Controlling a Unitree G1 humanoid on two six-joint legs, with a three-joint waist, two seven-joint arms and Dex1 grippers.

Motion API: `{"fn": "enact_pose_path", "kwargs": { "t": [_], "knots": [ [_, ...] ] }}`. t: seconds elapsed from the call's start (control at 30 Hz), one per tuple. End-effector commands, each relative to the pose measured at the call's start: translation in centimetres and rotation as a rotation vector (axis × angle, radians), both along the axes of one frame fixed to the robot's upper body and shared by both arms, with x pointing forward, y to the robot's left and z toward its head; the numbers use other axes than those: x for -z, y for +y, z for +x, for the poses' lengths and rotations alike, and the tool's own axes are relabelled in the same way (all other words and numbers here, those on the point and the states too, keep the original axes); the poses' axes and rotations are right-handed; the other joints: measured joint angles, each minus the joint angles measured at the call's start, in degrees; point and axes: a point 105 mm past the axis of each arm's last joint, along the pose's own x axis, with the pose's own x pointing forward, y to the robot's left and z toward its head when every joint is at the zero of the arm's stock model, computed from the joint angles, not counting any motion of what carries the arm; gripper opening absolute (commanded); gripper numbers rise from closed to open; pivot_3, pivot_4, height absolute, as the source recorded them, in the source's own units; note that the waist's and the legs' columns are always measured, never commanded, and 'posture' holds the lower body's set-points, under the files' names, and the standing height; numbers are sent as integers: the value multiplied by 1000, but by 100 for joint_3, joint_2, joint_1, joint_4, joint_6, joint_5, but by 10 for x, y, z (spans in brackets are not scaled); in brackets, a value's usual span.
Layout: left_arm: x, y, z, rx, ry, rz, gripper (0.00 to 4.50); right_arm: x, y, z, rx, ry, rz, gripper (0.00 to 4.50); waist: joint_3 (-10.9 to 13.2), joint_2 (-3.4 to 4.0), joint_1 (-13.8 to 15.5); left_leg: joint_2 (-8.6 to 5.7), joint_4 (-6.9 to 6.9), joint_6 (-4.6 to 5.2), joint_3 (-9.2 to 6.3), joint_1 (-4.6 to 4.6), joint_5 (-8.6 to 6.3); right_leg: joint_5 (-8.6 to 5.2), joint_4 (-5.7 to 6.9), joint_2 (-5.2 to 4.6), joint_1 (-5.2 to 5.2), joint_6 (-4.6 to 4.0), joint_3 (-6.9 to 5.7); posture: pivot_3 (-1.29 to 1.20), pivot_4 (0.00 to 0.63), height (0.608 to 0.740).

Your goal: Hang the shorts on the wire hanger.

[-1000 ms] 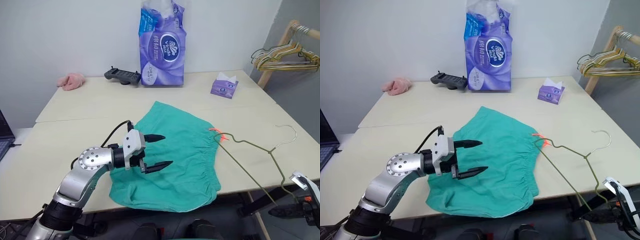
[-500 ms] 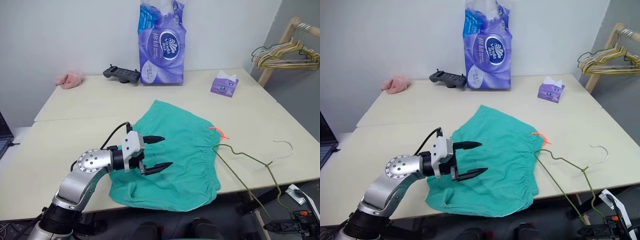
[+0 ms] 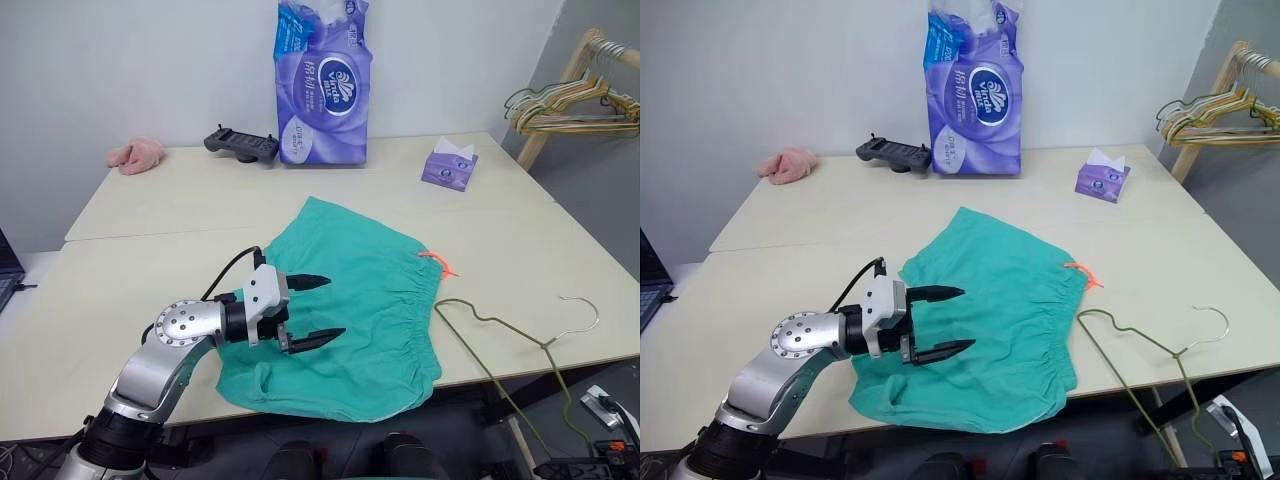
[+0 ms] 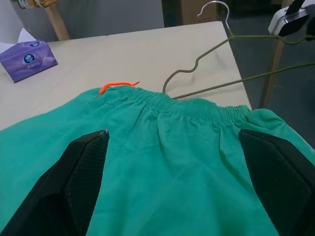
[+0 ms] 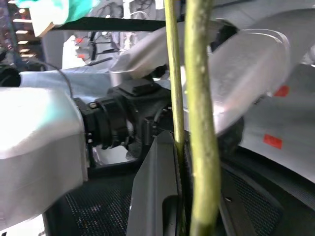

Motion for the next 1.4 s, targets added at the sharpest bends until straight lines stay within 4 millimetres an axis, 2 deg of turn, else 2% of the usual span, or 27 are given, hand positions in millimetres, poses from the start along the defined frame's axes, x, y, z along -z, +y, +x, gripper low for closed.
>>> {"fn": "enact_pose_path", "kwargs": {
  "t": [0.03,0.13,0.23,0.57,0.7,0.87,1.07,1.23,1.4],
  "knots": [
    [-10,0,0,12,-53,-5,4466,-9,15,11,-30,-49,55,0,0,-2,3,0,0,0,0,0,0,0,-1,0,0,0,-1,95,60,740],
    [-10,0,1,7,-59,-2,4466,-12,24,23,-19,-66,95,0,3,-7,2,0,0,0,-1,-1,0,0,-2,0,0,1,-2,103,56,740],
    [-10,1,1,5,-62,2,4466,-12,27,24,-32,-60,96,0,0,-2,19,-1,-1,0,-2,-3,0,3,-4,-1,-1,5,-3,112,53,740],
    [-11,3,5,-10,-91,15,4466,15,43,34,-45,-13,75,0,2,-7,65,0,-3,0,-12,-4,0,17,-8,-2,-11,29,-12,136,51,740],
    [-11,2,3,-8,-95,19,4466,18,47,62,24,-36,79,0,2,-6,56,0,-1,0,-8,-4,0,17,-7,-2,-10,29,-8,138,50,740],
    [-12,-1,5,-1,-106,19,4466,0,62,100,89,-68,145,0,1,-4,66,0,-1,0,-11,-5,0,20,-6,-2,-16,33,-11,135,48,740],
    [-15,-4,8,3,-119,17,4466,-9,70,126,129,-96,166,0,0,-3,154,-1,-4,2,-11,-14,-2,21,-8,-3,-24,33,-9,143,45,740],
    [-16,-4,8,0,-124,16,4466,-10,69,127,134,-77,157,0,-1,-2,152,-1,-3,3,-5,-12,-2,23,-6,-5,-25,34,-4,149,46,740],
    [-15,-2,8,-4,-127,19,4466,-5,68,111,98,2,145,0,-2,0,161,-1,-3,3,-7,-13,-2,23,-7,-5,-25,35,-7,162,45,740]
  ]
}}
